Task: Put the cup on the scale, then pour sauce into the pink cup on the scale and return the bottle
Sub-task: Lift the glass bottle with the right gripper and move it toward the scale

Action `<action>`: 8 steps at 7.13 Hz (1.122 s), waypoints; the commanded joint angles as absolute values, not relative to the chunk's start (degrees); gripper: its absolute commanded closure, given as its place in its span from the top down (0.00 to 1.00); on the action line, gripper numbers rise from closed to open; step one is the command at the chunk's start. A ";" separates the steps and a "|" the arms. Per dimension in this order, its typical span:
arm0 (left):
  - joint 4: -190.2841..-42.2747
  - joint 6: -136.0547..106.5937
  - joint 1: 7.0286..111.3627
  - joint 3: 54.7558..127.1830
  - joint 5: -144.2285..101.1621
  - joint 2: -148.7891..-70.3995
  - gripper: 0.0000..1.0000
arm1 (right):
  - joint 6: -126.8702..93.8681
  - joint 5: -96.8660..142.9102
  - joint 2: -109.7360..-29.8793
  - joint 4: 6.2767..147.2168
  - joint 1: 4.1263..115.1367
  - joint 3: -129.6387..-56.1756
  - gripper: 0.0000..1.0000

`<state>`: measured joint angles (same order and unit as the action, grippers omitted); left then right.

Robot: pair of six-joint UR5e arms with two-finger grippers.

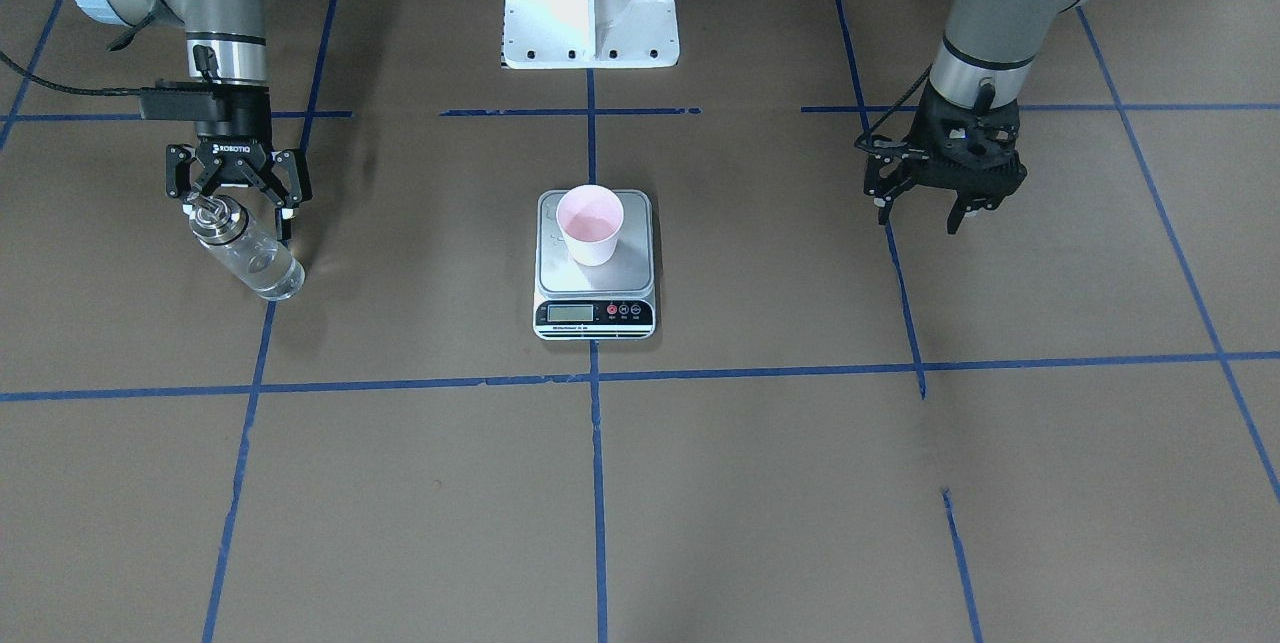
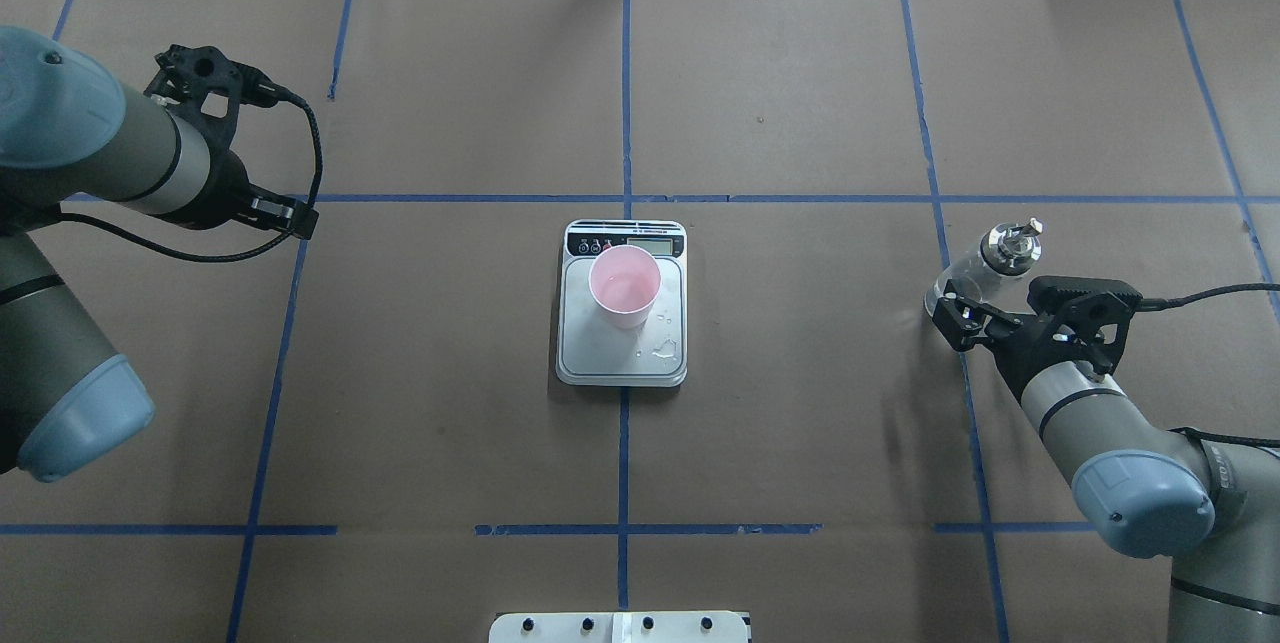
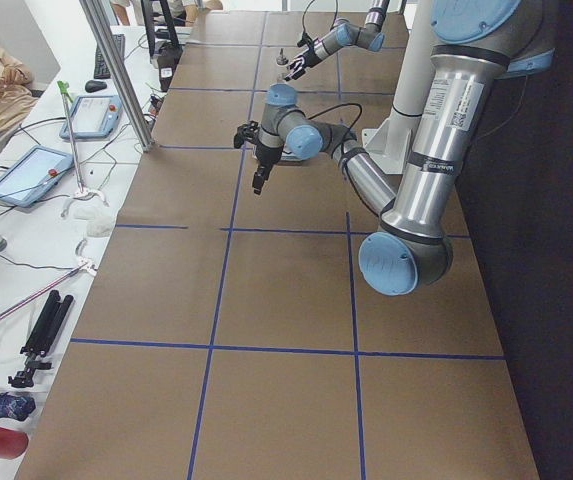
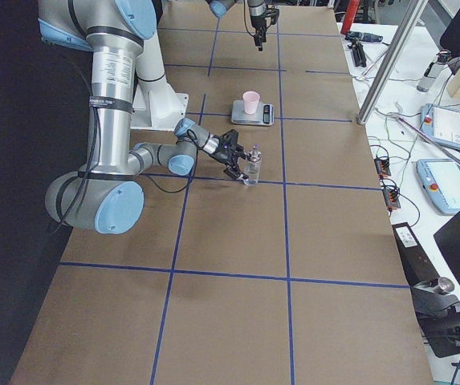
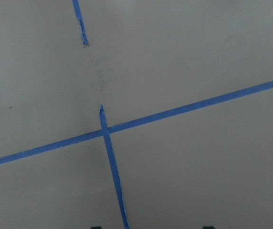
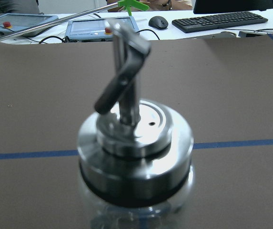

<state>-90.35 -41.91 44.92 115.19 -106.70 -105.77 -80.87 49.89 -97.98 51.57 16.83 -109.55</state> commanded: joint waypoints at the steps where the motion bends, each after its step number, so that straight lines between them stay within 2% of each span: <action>1: -90.35 -41.92 44.91 115.22 -106.70 -105.56 0.77 | -80.86 48.18 -95.30 51.59 16.61 -107.25 1.00; 7: -90.35 -42.01 45.00 115.31 -106.70 -105.99 0.77 | -80.69 45.54 -94.57 51.24 16.35 -104.77 0.99; 8: -90.35 -42.01 45.00 115.31 -106.70 -105.91 0.77 | -80.42 45.09 -94.74 45.85 16.35 -102.42 0.98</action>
